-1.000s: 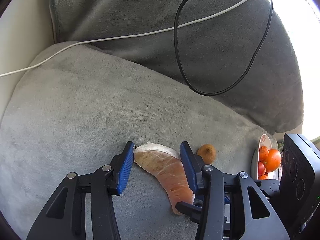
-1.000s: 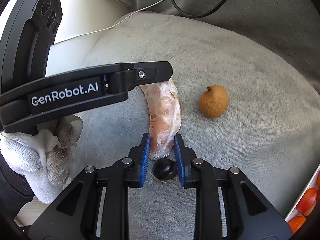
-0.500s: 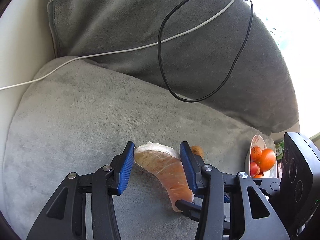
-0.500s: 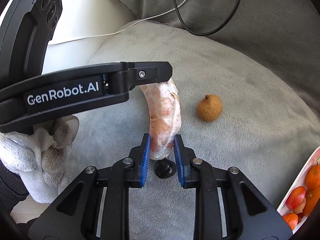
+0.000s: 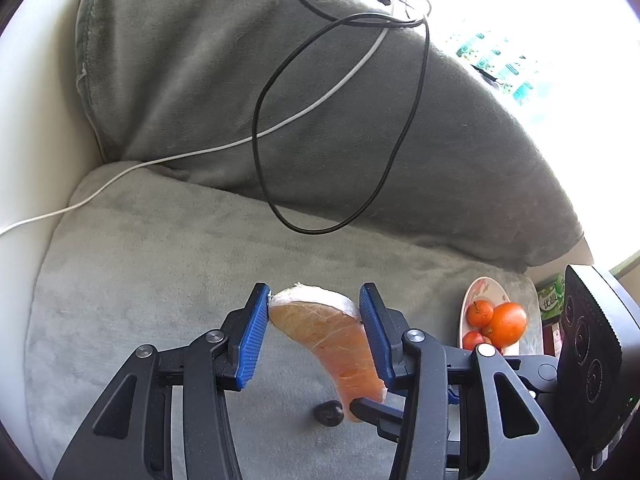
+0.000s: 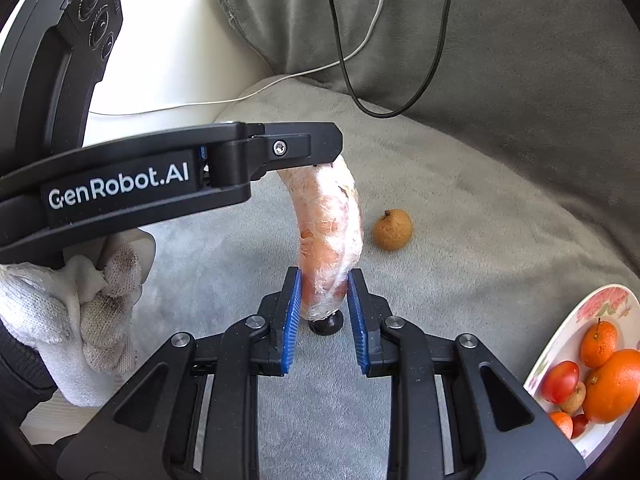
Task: Organize fruits
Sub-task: 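Carry the pomelo segment with both grippers over the floral plate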
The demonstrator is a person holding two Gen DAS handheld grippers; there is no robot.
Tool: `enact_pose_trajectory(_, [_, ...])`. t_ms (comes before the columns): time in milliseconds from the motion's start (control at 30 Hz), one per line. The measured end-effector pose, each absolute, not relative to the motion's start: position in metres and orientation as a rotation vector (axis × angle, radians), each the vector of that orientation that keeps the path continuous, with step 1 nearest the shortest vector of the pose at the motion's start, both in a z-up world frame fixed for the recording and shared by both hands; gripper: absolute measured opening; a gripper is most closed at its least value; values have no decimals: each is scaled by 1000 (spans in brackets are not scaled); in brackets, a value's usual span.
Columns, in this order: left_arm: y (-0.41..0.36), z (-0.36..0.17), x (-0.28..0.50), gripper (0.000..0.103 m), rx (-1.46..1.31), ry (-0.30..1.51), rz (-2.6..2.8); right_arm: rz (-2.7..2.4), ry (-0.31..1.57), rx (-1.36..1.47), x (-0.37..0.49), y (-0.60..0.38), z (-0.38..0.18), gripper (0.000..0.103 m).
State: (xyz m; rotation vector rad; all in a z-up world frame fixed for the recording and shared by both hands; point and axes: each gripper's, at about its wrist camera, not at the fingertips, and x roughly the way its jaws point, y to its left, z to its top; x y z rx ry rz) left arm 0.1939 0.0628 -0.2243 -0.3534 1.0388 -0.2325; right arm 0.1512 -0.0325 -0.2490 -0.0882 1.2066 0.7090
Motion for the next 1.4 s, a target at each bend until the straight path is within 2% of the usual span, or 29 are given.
enact_pose_trajectory(600, [-26,-199,188,45,-290,1021,-365,587,1164,-31,125,-124,-213,24])
enact_pose_trajectory(1400, [-135,-205,189,45,-206,1092,-552,406,1187,104,100,-222,-221,24])
